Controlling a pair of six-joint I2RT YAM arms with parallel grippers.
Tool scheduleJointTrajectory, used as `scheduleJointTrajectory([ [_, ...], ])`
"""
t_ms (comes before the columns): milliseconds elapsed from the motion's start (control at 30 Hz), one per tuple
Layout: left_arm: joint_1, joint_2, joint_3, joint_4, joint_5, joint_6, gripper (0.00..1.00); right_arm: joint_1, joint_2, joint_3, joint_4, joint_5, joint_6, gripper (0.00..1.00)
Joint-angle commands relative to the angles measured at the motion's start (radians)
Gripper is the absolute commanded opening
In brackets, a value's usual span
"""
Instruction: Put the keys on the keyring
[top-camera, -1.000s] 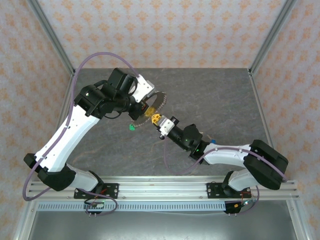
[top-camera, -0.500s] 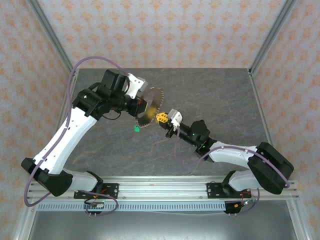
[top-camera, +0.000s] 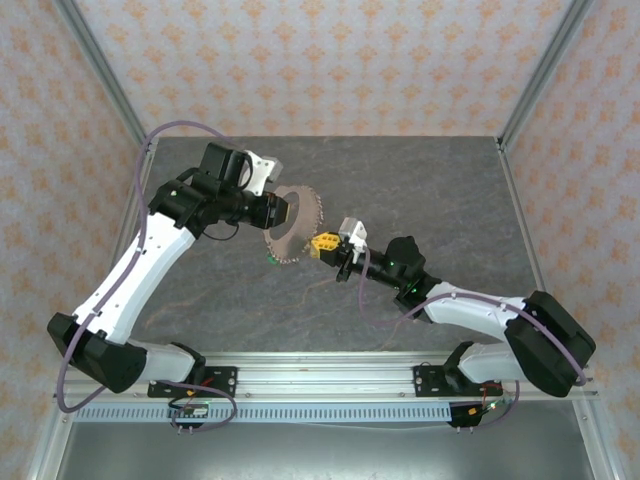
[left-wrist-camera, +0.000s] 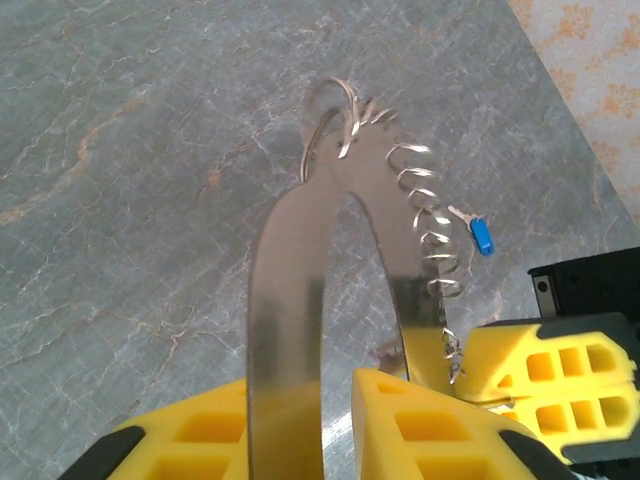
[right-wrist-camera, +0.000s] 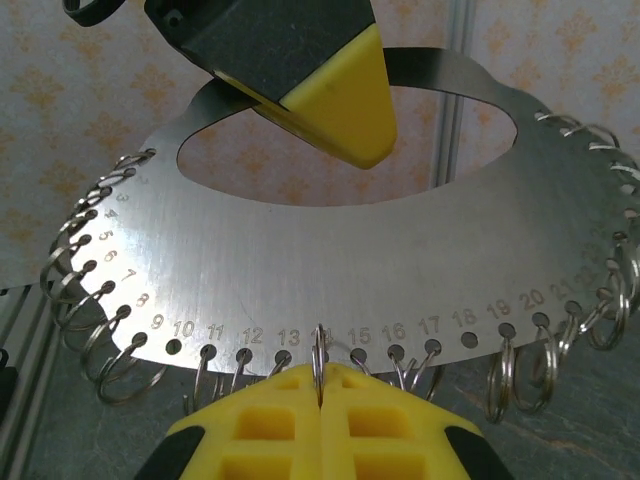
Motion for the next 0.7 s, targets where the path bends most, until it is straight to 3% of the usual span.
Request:
scheduleJointTrajectory([
  [0,0.003,0.011,-0.053,0.04,-0.016,-0.031,0.33,-0.003,-0.033,0.006,0.024,0.015,0.018,0.0],
  [267,0.004,-0.004,-0.234,0.19,-0.105,-0.138,0.37,-0.003,-0.053,0.037,-0.223,0.131,-0.084,0.0],
  [333,0.004,-0.009,-0.295,0.254,-0.127,-0.183,0.43,-0.003,-0.047,0.047,-0.283,0.16,-0.124,0.0],
  [667,0.004,-0.046,-0.57,0.532,-0.237,-0.362,0.54,-0.003,0.046,0.136,-0.563,0.227,-0.388,0.0],
])
